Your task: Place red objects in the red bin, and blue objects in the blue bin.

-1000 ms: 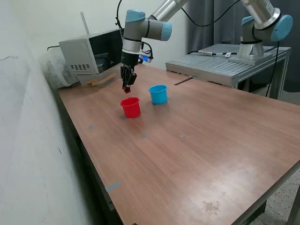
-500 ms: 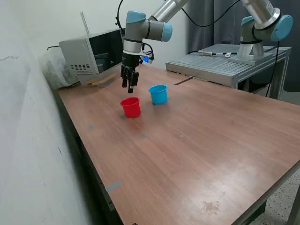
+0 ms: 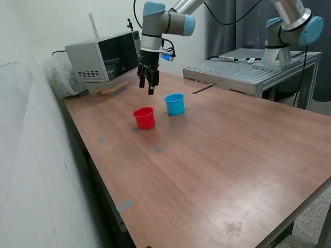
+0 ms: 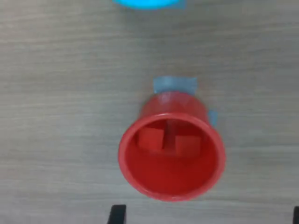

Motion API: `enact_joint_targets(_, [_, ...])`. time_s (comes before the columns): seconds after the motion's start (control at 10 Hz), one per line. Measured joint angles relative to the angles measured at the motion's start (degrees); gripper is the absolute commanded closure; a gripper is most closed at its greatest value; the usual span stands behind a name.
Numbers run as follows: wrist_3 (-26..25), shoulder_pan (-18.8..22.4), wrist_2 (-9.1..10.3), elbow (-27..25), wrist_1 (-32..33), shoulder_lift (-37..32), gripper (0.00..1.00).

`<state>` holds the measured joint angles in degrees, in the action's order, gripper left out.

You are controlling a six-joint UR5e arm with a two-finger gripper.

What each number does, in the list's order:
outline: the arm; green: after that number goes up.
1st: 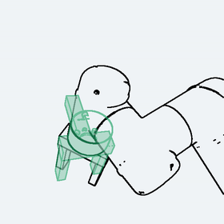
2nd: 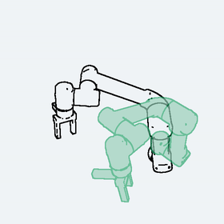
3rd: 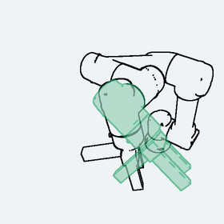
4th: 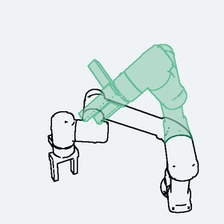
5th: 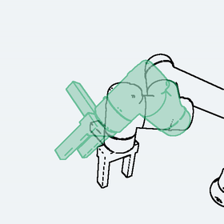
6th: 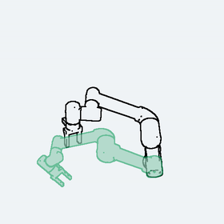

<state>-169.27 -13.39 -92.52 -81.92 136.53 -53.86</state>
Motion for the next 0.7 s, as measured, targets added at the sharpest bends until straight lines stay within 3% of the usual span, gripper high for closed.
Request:
enact_joint_targets(0.2, [0.0, 1.9, -0.61, -3.0, -7.2, -9.1, 0.00])
enact_joint_targets(0.7, [-2.8, 8.7, -7.63, -9.2, -31.7, -35.5, 0.00])
